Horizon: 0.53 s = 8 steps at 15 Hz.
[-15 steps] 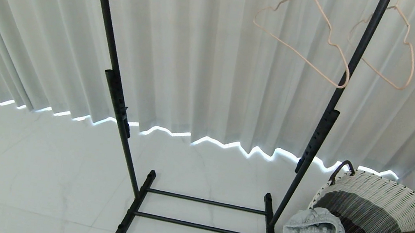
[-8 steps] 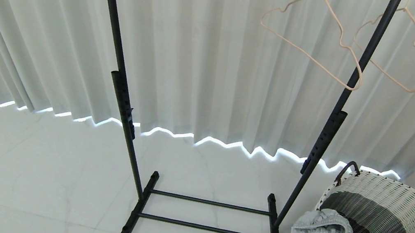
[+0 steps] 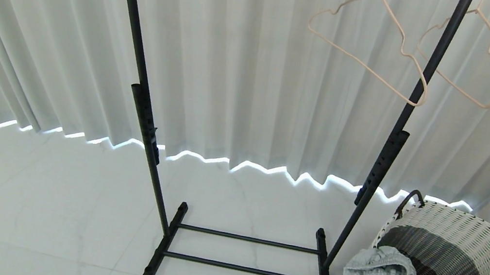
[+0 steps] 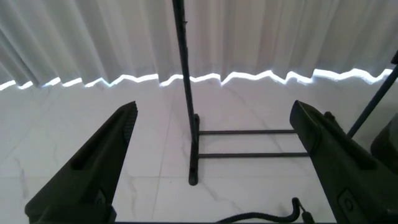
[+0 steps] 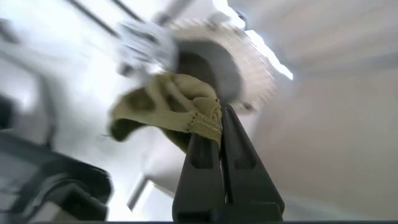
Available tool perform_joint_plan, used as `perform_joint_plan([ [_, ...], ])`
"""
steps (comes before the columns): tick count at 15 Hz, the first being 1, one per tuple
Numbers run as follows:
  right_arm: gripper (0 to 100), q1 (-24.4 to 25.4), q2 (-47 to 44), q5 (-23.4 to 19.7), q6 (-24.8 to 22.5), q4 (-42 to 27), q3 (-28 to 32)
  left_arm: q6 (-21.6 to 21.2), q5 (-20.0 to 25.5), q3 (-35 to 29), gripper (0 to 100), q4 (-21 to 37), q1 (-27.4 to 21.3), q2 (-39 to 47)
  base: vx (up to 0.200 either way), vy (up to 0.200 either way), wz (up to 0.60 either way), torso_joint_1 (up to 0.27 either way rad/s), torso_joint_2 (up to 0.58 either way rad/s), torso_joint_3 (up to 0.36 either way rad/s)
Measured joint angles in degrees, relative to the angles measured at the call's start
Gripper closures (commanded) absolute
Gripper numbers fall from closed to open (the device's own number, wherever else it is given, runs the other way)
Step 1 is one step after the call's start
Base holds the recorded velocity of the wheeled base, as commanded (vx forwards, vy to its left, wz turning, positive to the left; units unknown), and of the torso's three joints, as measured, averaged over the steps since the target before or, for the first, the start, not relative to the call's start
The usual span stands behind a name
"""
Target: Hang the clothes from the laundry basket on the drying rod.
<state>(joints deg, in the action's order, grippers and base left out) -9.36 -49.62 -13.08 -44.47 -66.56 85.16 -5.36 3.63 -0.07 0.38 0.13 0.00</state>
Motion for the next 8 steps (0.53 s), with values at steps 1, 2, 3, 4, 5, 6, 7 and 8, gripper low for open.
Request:
perform_joint_plan([
  [1, 100, 1.7, -0.8, -2.0, 0.0, -1.0, 0.7, 0.3, 0.9, -0.9, 0, -0.2, 0.0, 0.1, 0.000, 0.000, 0.00, 0.000, 0.00, 0.000],
  [2, 100, 3.4, -1.6, -3.8, 0.0, -1.5, 1.0, 1.0, 2.6, -3.2, 0, -0.7, -0.1, 0.5, 0.000, 0.000, 0.00, 0.000, 0.00, 0.000],
  [3, 100, 5.3, -2.5, -5.4, 0.0, -2.1, 1.0, 1.7, 4.6, -6.0, 0, -0.6, -0.4, 1.9, 0.000, 0.000, 0.00, 0.000, 0.00, 0.000],
  [4, 100, 7.3, -3.5, -6.6, 0.2, -2.6, 1.1, 2.1, 6.5, -9.6, 0, -0.9, -0.8, 4.2, 0.000, 0.000, 0.00, 0.000, 0.00, 0.000],
  [5, 100, 9.4, -4.6, -7.3, 0.8, -3.0, 0.9, 2.3, 8.4, -12.9, 0, -0.9, -1.1, 7.3, 0.000, 0.000, 0.00, 0.000, 0.00, 0.000],
  [6, 100, 11.3, -5.4, -7.8, 1.6, -3.0, 0.4, 2.3, 10.5, -15.5, 0, -0.9, -1.6, 10.4, 0.000, 0.000, 0.00, 0.000, 0.00, 0.000],
  [7, 100, 13.9, -6.4, -8.2, 3.3, -2.6, -0.5, 2.0, 13.8, -18.9, 0, -0.9, -2.1, 14.6, 0.000, 0.000, 0.00, 0.000, 0.00, 0.000],
  [8, 100, 16.6, -7.3, -8.3, 5.6, -1.5, -1.6, 1.2, 16.9, -22.0, 0, -0.9, -2.6, 18.6, 0.000, 0.000, 0.00, 0.000, 0.00, 0.000],
])
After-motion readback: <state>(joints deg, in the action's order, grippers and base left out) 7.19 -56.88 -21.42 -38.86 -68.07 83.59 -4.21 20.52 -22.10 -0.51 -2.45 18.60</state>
